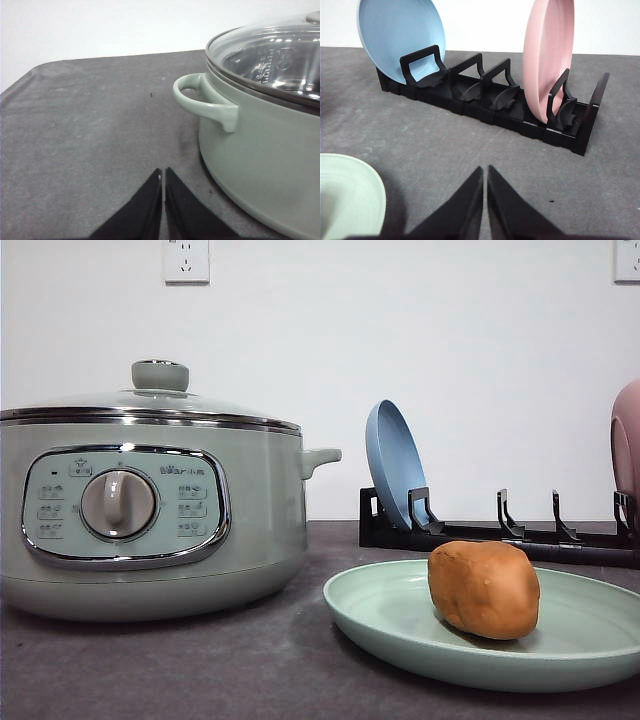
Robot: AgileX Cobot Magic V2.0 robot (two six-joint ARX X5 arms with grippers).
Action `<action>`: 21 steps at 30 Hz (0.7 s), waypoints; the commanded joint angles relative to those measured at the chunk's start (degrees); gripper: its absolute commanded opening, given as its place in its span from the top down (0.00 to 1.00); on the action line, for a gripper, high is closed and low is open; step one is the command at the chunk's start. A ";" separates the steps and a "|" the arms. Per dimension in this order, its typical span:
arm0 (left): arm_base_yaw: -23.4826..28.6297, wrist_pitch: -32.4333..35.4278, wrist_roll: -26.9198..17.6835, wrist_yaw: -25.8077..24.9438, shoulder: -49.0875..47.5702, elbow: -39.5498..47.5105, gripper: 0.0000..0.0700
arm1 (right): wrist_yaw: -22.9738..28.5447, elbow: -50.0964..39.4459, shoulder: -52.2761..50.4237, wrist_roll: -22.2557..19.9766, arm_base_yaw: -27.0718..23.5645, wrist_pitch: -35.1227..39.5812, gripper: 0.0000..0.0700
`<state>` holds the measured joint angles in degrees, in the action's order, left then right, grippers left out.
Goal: Transfer potato from steamer to green plate
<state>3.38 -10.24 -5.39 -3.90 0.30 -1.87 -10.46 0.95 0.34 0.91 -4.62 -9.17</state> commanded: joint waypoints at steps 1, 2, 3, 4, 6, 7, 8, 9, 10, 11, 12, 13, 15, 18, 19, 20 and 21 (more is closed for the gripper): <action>0.13 -0.44 0.13 0.08 -0.11 1.18 1.00 | -0.02 -0.28 -0.14 0.55 -0.11 0.14 1.00; 0.13 -0.44 0.13 0.08 -0.11 1.18 1.00 | -0.02 -0.28 -0.14 0.56 -0.11 0.15 1.00; 0.13 -0.44 0.13 0.08 -0.11 1.18 1.00 | -0.02 -0.28 -0.14 0.55 -0.11 0.15 1.00; 0.13 -0.44 0.13 0.08 -0.11 1.18 1.00 | -0.02 -0.28 -0.14 0.55 -0.11 0.15 1.00; 0.13 -0.44 0.13 0.08 -0.11 1.18 1.00 | -0.02 -0.28 -0.14 0.55 -0.11 0.15 1.00; 0.13 -0.44 0.13 0.08 -0.11 1.18 1.00 | -0.02 -0.28 -0.14 0.55 -0.11 0.14 1.00; 0.13 -0.44 0.13 0.08 -0.11 1.18 1.00 | -0.02 -0.28 -0.14 0.56 -0.11 0.15 1.00; 0.13 -0.44 0.13 0.08 -0.11 1.18 1.00 | -0.02 -0.28 -0.14 0.55 -0.11 0.15 1.00; 0.13 -0.44 0.13 0.08 -0.11 1.18 1.00 | -0.02 -0.28 -0.14 0.56 -0.12 0.15 1.00; 0.13 -0.44 0.14 0.08 -0.11 1.18 1.00 | -0.02 -0.28 -0.14 0.55 -0.11 0.15 1.00; 0.13 -0.44 0.15 0.08 -0.11 1.18 1.00 | -0.02 -0.28 -0.14 0.57 -0.11 0.15 1.00; 0.13 -0.44 0.13 0.08 -0.11 1.18 1.00 | -0.02 -0.28 -0.14 0.56 -0.11 0.15 1.00; 0.13 -0.44 0.13 0.08 -0.11 1.18 1.00 | -0.02 -0.28 -0.14 0.55 -0.11 0.15 1.00; 0.13 -0.44 0.15 0.08 -0.11 1.18 1.00 | -0.02 -0.28 -0.14 0.55 -0.11 0.15 1.00; 0.13 -0.44 0.13 0.08 -0.11 1.18 1.00 | -0.02 -0.28 -0.14 0.55 -0.11 0.13 1.00; 0.13 -0.44 0.13 0.09 -0.11 1.18 1.00 | -0.02 -0.28 -0.14 0.55 -0.11 0.14 1.00; 0.13 -0.44 0.13 0.10 -0.11 1.18 1.00 | -0.02 -0.28 -0.14 0.55 -0.11 0.15 1.00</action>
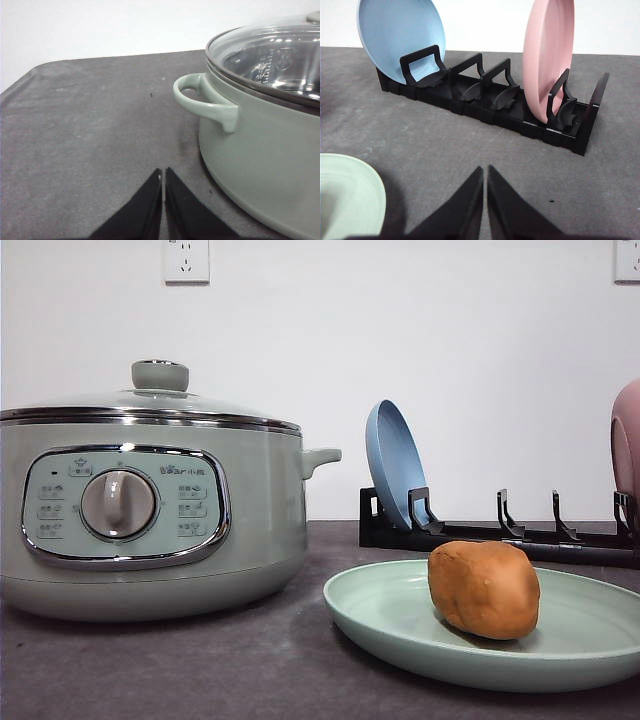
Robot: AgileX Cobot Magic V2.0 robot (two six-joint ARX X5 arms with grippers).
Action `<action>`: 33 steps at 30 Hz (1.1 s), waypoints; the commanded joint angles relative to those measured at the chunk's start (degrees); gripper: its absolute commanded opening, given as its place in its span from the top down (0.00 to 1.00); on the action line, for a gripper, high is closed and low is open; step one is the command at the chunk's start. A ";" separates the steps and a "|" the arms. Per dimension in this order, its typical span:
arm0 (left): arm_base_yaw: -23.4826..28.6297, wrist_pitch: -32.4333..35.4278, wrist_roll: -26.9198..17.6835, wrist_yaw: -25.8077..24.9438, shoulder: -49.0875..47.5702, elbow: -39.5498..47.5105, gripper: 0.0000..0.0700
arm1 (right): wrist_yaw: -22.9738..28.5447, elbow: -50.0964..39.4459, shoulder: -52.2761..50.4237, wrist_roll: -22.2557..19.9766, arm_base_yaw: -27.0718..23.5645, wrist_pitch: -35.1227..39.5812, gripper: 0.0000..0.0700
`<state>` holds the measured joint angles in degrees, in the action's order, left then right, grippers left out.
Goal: Transfer potato from steamer to green plate
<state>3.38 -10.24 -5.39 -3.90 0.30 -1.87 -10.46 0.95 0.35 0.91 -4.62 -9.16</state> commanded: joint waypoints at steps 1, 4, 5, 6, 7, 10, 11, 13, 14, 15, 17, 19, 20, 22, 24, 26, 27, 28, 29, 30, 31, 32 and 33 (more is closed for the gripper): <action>0.13 -0.44 0.14 0.09 -0.11 1.18 1.00 | -0.02 -0.28 -0.15 0.55 -0.11 0.15 1.00; 0.13 -0.44 0.13 0.09 -0.11 1.18 1.00 | -0.02 -0.28 -0.15 0.56 -0.11 0.15 1.00; 0.13 -0.44 0.13 0.09 -0.11 1.18 1.00 | -0.02 -0.28 -0.15 0.55 -0.11 0.15 1.00; 0.13 -0.44 0.13 0.09 -0.11 1.18 1.00 | -0.02 -0.28 -0.15 0.55 -0.11 0.14 1.00; 0.13 -0.44 0.13 0.10 -0.11 1.18 1.00 | -0.02 -0.28 -0.15 0.57 -0.11 0.13 1.00; 0.13 -0.44 0.13 0.09 -0.11 1.18 1.00 | -0.02 -0.28 -0.15 0.55 -0.11 0.13 1.00; 0.13 -0.44 0.13 0.09 -0.11 1.18 1.00 | -0.02 -0.28 -0.15 0.55 -0.11 0.13 1.00; 0.13 -0.44 0.13 0.09 -0.11 1.18 1.00 | -0.02 -0.28 -0.15 0.55 -0.11 0.15 1.00; 0.13 -0.44 0.13 0.09 -0.11 1.18 1.00 | -0.02 -0.28 -0.15 0.57 -0.11 0.15 1.00; 0.13 -0.44 0.14 0.09 -0.11 1.18 1.00 | -0.02 -0.28 -0.15 0.56 -0.11 0.15 1.00; 0.13 -0.44 0.13 0.09 -0.11 1.18 1.00 | -0.02 -0.28 -0.15 0.56 -0.11 0.15 1.00; 0.13 -0.44 0.13 0.09 -0.11 1.18 1.00 | -0.02 -0.28 -0.15 0.55 -0.11 0.15 1.00; 0.13 -0.44 0.13 0.09 -0.11 1.18 1.00 | -0.02 -0.28 -0.15 0.56 -0.11 0.14 1.00; 0.13 -0.44 0.13 0.09 -0.11 1.18 1.00 | -0.02 -0.28 -0.15 0.55 -0.11 0.14 1.00; 0.13 -0.44 0.13 0.09 -0.11 1.18 1.00 | -0.02 -0.28 -0.15 0.55 -0.11 0.14 1.00; 0.13 -0.44 0.13 0.09 -0.11 1.18 1.00 | -0.02 -0.28 -0.15 0.56 -0.11 0.13 1.00; 0.13 -0.44 0.13 0.09 -0.11 1.18 1.00 | -0.02 -0.28 -0.15 0.55 -0.11 0.14 1.00; 0.13 -0.44 0.13 0.09 -0.11 1.18 1.00 | -0.02 -0.28 -0.15 0.55 -0.11 0.13 1.00; 0.13 -0.44 0.13 0.10 -0.11 1.18 1.00 | -0.02 -0.28 -0.15 0.55 -0.12 0.15 1.00; 0.13 -0.44 0.13 0.09 -0.11 1.18 1.00 | -0.02 -0.28 -0.15 0.57 -0.12 0.14 1.00; 0.13 -0.44 0.13 0.09 -0.11 1.18 1.00 | -0.02 -0.28 -0.15 0.57 -0.11 0.13 1.00; 0.13 -0.44 0.13 0.09 -0.11 1.18 1.00 | -0.02 -0.28 -0.15 0.56 -0.11 0.15 1.00; 0.13 -0.44 0.13 0.09 -0.11 1.18 1.00 | -0.02 -0.28 -0.15 0.55 -0.11 0.14 1.00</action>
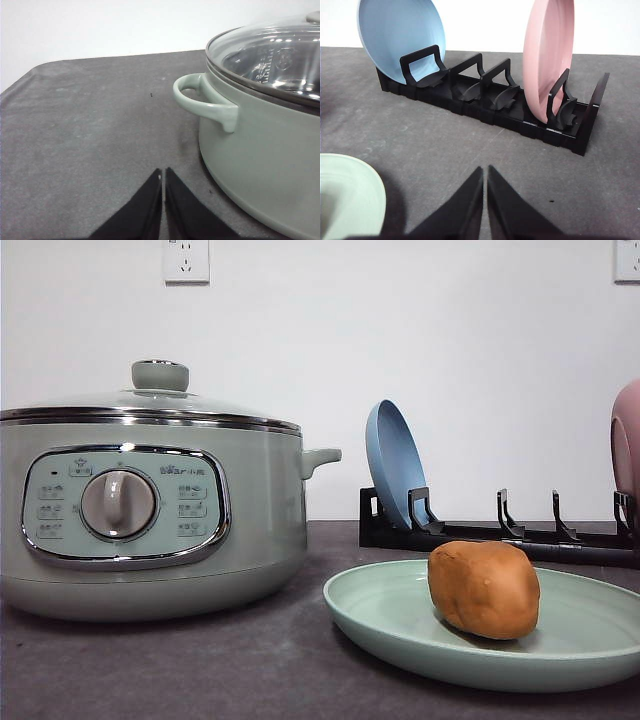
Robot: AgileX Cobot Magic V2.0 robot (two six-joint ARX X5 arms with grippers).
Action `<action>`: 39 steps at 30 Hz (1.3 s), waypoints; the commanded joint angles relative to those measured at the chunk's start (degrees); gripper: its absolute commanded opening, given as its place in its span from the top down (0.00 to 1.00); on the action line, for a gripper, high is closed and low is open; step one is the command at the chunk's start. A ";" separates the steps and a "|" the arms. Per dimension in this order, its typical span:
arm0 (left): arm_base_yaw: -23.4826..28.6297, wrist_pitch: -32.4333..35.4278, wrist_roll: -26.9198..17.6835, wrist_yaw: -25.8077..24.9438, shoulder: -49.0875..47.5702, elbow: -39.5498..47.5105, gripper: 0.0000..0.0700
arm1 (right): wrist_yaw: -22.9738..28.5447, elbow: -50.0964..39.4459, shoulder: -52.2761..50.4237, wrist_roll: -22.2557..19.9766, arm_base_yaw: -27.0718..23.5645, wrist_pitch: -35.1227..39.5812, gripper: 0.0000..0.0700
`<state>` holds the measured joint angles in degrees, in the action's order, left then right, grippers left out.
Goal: Transfer potato from steamer to green plate
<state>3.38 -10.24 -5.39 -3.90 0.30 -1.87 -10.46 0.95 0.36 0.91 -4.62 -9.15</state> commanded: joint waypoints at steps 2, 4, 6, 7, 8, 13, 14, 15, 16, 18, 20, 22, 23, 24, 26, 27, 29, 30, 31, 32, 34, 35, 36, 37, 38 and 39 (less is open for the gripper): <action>0.13 -0.44 0.13 0.09 -0.11 1.18 1.00 | -0.02 -0.28 -0.15 0.55 -0.11 0.14 1.00; 0.13 -0.44 0.13 0.09 -0.11 1.18 1.00 | -0.02 -0.28 -0.15 0.55 -0.11 0.14 1.00; 0.13 -0.44 0.13 0.09 -0.11 1.18 1.00 | -0.02 -0.28 -0.15 0.55 -0.11 0.12 1.00; 0.13 -0.44 0.13 0.09 -0.11 1.18 1.00 | -0.02 -0.28 -0.15 0.55 -0.12 0.13 1.00; 0.13 -0.44 0.13 0.09 -0.11 1.18 1.00 | -0.02 -0.28 -0.15 0.56 -0.12 0.12 1.00; 0.13 -0.44 0.13 0.09 -0.11 1.18 1.00 | -0.02 -0.28 -0.15 0.57 -0.11 0.12 1.00; 0.13 -0.44 0.13 0.09 -0.11 1.18 1.00 | -0.02 -0.28 -0.15 0.57 -0.11 0.12 1.00; 0.13 -0.44 0.13 0.09 -0.11 1.18 1.00 | -0.02 -0.28 -0.15 0.56 -0.11 0.12 1.00; 0.13 -0.44 0.13 0.09 -0.11 1.18 1.00 | -0.02 -0.28 -0.15 0.55 -0.11 0.12 1.00; 0.13 -0.44 0.13 0.09 -0.11 1.18 1.00 | -0.02 -0.28 -0.15 0.55 -0.11 0.14 1.00; 0.13 -0.44 0.13 0.09 -0.11 1.18 1.00 | -0.02 -0.28 -0.15 0.55 -0.11 0.12 1.00; 0.13 -0.44 0.13 0.09 -0.11 1.18 1.00 | -0.02 -0.28 -0.15 0.57 -0.11 0.14 1.00; 0.13 -0.44 0.13 0.09 -0.11 1.18 1.00 | -0.02 -0.28 -0.15 0.57 -0.11 0.14 1.00; 0.13 -0.44 0.13 0.09 -0.11 1.18 1.00 | -0.02 -0.28 -0.15 0.57 -0.11 0.14 1.00; 0.13 -0.44 0.13 0.09 -0.11 1.18 1.00 | -0.02 -0.28 -0.15 0.55 -0.11 0.12 1.00; 0.13 -0.44 0.13 0.09 -0.11 1.18 1.00 | -0.02 -0.28 -0.15 0.55 -0.12 0.12 1.00; 0.13 -0.44 0.13 0.09 -0.11 1.18 1.00 | -0.02 -0.28 -0.15 0.55 -0.11 0.13 1.00; 0.13 -0.44 0.13 0.10 -0.11 1.18 1.00 | -0.02 -0.28 -0.15 0.55 -0.11 0.12 1.00; 0.13 -0.44 0.13 0.11 -0.11 1.18 1.00 | -0.02 -0.28 -0.15 0.55 -0.11 0.13 1.00; 0.13 -0.44 0.13 0.11 -0.11 1.18 1.00 | -0.02 -0.28 -0.15 0.55 -0.11 0.12 1.00; 0.13 -0.44 0.13 0.09 -0.11 1.18 1.00 | -0.02 -0.28 -0.15 0.55 -0.11 0.14 1.00; 0.13 -0.44 0.13 0.09 -0.11 1.18 1.00 | -0.02 -0.28 -0.15 0.55 -0.11 0.14 1.00; 0.13 -0.44 0.13 0.09 -0.11 1.18 1.00 | -0.02 -0.28 -0.15 0.55 -0.11 0.14 1.00; 0.13 -0.44 0.13 0.09 -0.11 1.18 1.00 | -0.02 -0.28 -0.15 0.57 -0.11 0.14 1.00; 0.13 -0.44 0.13 0.09 -0.11 1.18 1.00 | -0.02 -0.28 -0.15 0.56 -0.11 0.13 1.00; 0.13 -0.44 0.13 0.09 -0.11 1.18 1.00 | -0.02 -0.28 -0.15 0.55 -0.11 0.12 1.00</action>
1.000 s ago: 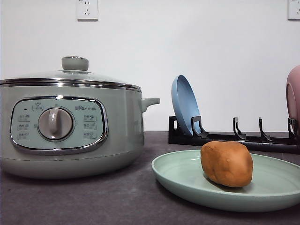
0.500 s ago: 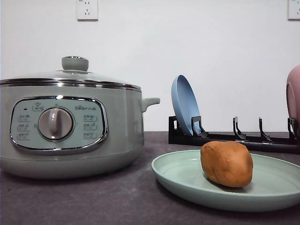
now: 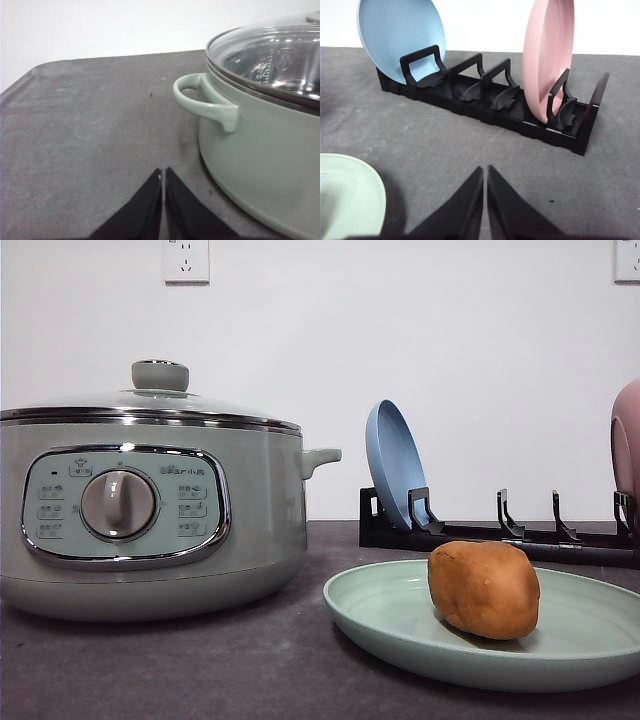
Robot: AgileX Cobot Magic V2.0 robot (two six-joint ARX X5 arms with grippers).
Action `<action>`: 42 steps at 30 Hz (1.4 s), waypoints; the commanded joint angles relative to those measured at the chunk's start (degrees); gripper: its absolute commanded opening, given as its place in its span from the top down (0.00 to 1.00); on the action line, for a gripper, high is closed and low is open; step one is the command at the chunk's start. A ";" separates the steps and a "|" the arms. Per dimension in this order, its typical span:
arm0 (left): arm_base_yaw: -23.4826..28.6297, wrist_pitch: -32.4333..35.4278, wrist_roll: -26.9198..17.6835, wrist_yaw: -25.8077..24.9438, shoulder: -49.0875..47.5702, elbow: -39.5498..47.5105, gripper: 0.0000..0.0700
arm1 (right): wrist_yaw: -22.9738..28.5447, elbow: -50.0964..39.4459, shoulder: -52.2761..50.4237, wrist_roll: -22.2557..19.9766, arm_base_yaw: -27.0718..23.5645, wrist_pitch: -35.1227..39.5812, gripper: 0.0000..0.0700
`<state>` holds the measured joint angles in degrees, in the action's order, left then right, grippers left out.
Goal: Transfer potato from steamer to green plate
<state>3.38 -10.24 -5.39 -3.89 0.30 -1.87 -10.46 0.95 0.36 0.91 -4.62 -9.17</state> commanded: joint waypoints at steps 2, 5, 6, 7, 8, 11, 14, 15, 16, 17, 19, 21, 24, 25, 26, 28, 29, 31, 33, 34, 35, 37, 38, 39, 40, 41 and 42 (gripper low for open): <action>0.13 -0.44 0.13 0.07 -0.11 1.18 1.00 | -0.02 -0.28 -0.15 0.55 -0.11 0.14 1.00; 0.13 -0.44 0.15 0.07 -0.11 1.18 1.00 | -0.02 -0.28 -0.15 0.55 -0.11 0.15 1.00; 0.13 -0.44 0.13 0.07 -0.11 1.18 1.00 | -0.02 -0.28 -0.15 0.56 -0.11 0.14 1.00; 0.13 -0.44 0.13 0.07 -0.11 1.18 1.00 | -0.02 -0.28 -0.15 0.55 -0.11 0.15 1.00; 0.13 -0.44 0.13 0.07 -0.11 1.18 1.00 | -0.02 -0.28 -0.15 0.55 -0.11 0.13 1.00; 0.13 -0.44 0.13 0.07 -0.11 1.18 1.00 | -0.02 -0.28 -0.15 0.57 -0.12 0.15 1.00; 0.13 -0.44 0.13 0.07 -0.11 1.18 1.00 | -0.02 -0.28 -0.15 0.55 -0.11 0.14 1.00; 0.13 -0.44 0.13 0.07 -0.11 1.18 1.00 | -0.02 -0.28 -0.15 0.56 -0.11 0.15 1.00; 0.13 -0.44 0.13 0.07 -0.11 1.18 1.00 | -0.02 -0.28 -0.15 0.55 -0.11 0.13 1.00; 0.13 -0.44 0.13 0.07 -0.11 1.18 1.00 | -0.02 -0.28 -0.15 0.55 -0.11 0.14 1.00; 0.13 -0.44 0.13 0.07 -0.11 1.18 1.00 | -0.02 -0.28 -0.15 0.55 -0.11 0.14 1.00; 0.13 -0.44 0.13 0.08 -0.11 1.18 1.00 | -0.02 -0.28 -0.15 0.55 -0.11 0.14 1.00; 0.13 -0.44 0.13 0.07 -0.11 1.18 1.00 | -0.02 -0.28 -0.15 0.57 -0.11 0.14 1.00; 0.13 -0.44 0.13 0.07 -0.11 1.18 1.00 | -0.02 -0.28 -0.15 0.56 -0.11 0.14 1.00; 0.13 -0.44 0.13 0.07 -0.11 1.18 1.00 | -0.02 -0.28 -0.15 0.55 -0.11 0.13 1.00; 0.13 -0.44 0.13 0.07 -0.11 1.18 1.00 | -0.02 -0.28 -0.15 0.55 -0.11 0.14 1.00; 0.13 -0.44 0.13 0.07 -0.11 1.18 1.00 | -0.02 -0.28 -0.15 0.55 -0.11 0.15 1.00; 0.13 -0.44 0.13 0.07 -0.11 1.18 1.00 | -0.02 -0.28 -0.15 0.55 -0.11 0.14 1.00; 0.13 -0.44 0.13 0.07 -0.11 1.18 1.00 | -0.02 -0.28 -0.15 0.55 -0.11 0.14 1.00; 0.13 -0.44 0.13 0.07 -0.11 1.18 1.00 | -0.02 -0.28 -0.15 0.55 -0.11 0.13 1.00; 0.13 -0.44 0.13 0.07 -0.11 1.18 1.00 | -0.02 -0.28 -0.15 0.55 -0.11 0.14 1.00; 0.13 -0.44 0.13 0.07 -0.11 1.18 1.00 | -0.02 -0.28 -0.15 0.55 -0.11 0.13 1.00; 0.13 -0.44 0.13 0.07 -0.11 1.18 1.00 | -0.02 -0.28 -0.15 0.55 -0.11 0.13 1.00; 0.13 -0.44 0.13 0.07 -0.11 1.18 1.00 | -0.02 -0.28 -0.15 0.56 -0.12 0.14 1.00; 0.13 -0.44 0.13 0.08 -0.11 1.18 1.00 | -0.02 -0.28 -0.15 0.56 -0.12 0.14 1.00; 0.13 -0.44 0.13 0.09 -0.11 1.18 1.00 | -0.02 -0.28 -0.15 0.56 -0.11 0.14 1.00; 0.13 -0.44 0.13 0.07 -0.11 1.18 1.00 | -0.02 -0.28 -0.15 0.55 -0.11 0.15 1.00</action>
<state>3.38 -10.24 -5.39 -3.90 0.30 -1.87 -10.46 0.95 0.36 0.91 -4.62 -9.16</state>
